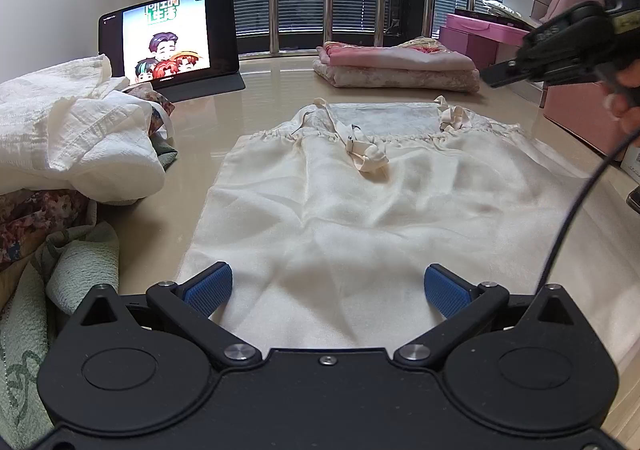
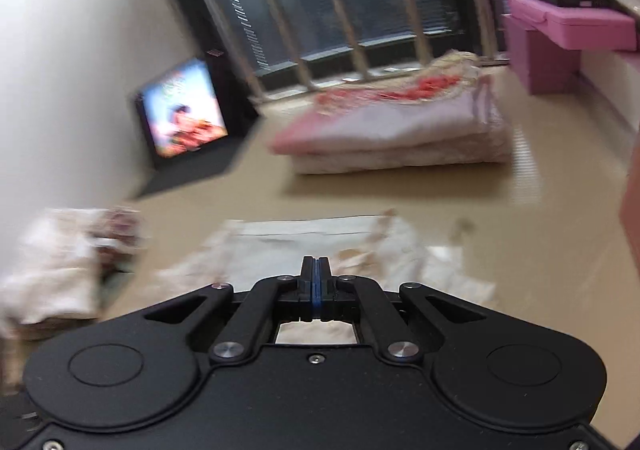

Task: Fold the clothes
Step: 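Fold the held strap down onto the garment front and open the right gripper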

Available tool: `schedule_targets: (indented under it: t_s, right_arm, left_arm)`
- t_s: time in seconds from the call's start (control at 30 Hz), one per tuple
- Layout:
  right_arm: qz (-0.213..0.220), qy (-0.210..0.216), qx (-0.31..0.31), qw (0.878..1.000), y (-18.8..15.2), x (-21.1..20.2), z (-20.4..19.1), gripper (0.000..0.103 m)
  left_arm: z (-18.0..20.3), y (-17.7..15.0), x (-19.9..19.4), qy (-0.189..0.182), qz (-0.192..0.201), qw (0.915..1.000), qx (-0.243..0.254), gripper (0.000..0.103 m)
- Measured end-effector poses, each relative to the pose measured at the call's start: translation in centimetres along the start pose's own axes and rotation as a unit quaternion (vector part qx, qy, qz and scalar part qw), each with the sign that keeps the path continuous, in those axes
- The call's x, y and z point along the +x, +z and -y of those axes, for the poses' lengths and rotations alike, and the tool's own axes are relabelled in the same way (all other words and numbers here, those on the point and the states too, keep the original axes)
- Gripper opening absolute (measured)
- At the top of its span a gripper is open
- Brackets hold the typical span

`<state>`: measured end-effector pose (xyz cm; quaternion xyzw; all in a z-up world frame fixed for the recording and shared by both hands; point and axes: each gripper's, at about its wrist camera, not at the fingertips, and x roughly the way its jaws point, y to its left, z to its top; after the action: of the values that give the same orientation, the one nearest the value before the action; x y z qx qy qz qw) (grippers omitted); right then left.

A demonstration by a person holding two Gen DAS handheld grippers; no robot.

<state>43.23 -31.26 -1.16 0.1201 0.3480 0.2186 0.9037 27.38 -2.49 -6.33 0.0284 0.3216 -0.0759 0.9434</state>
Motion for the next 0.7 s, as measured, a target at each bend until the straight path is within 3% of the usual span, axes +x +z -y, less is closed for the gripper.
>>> schedule_targets:
  t_s: [0.07, 0.1, 0.17, 0.33, 0.4, 0.43, 0.5, 0.6, 0.7]
  right_arm:
    - [-0.005, -0.031, -0.039, 0.999, -0.1, -0.2, -0.7, 0.007]
    - [-0.009, -0.057, -0.066, 0.996, -0.1, 0.2, -1.2, 0.025]
    - [-0.022, -0.100, -0.112, 0.988, -0.2, 1.7, -1.5, 0.046]
    - [-0.061, -0.164, -0.183, 0.967, 0.4, 7.1, -2.1, 0.041]
    - [-0.072, -0.169, -0.200, 0.962, 0.6, 8.6, -2.3, 0.040]
    - [-0.077, -0.167, -0.204, 0.962, 0.6, 9.0, -2.4, 0.033]
    - [-0.088, -0.160, -0.209, 0.961, 0.8, 9.6, -2.6, 0.007]
    - [-0.077, -0.140, -0.195, 0.968, 0.8, 8.4, -2.7, 0.003]
    - [-0.061, -0.092, -0.148, 0.983, 1.1, 5.7, -2.4, 0.003]
  left_arm:
    - [0.0, 0.0, 0.0, 0.000, 0.000, 1.0000, 0.000, 0.103]
    - [0.0, 0.0, 0.0, 0.000, 0.000, 1.0000, 0.000, 0.103]
    - [0.0, 0.0, 0.0, 0.000, 0.000, 1.0000, 0.000, 0.103]
    - [0.0, 0.0, 0.0, 0.002, 0.000, 1.0000, -0.001, 0.103]
    - [0.1, 0.0, 0.0, 0.002, 0.000, 1.0000, -0.001, 0.103]
    - [0.1, 0.0, 0.0, 0.002, 0.000, 1.0000, -0.001, 0.103]
    - [0.1, 0.0, 0.0, 0.002, 0.000, 1.0000, -0.001, 0.103]
    - [0.0, 0.0, 0.0, 0.001, 0.000, 1.0000, -0.001, 0.103]
    - [0.0, 0.0, 0.0, 0.001, 0.000, 1.0000, -0.001, 0.103]
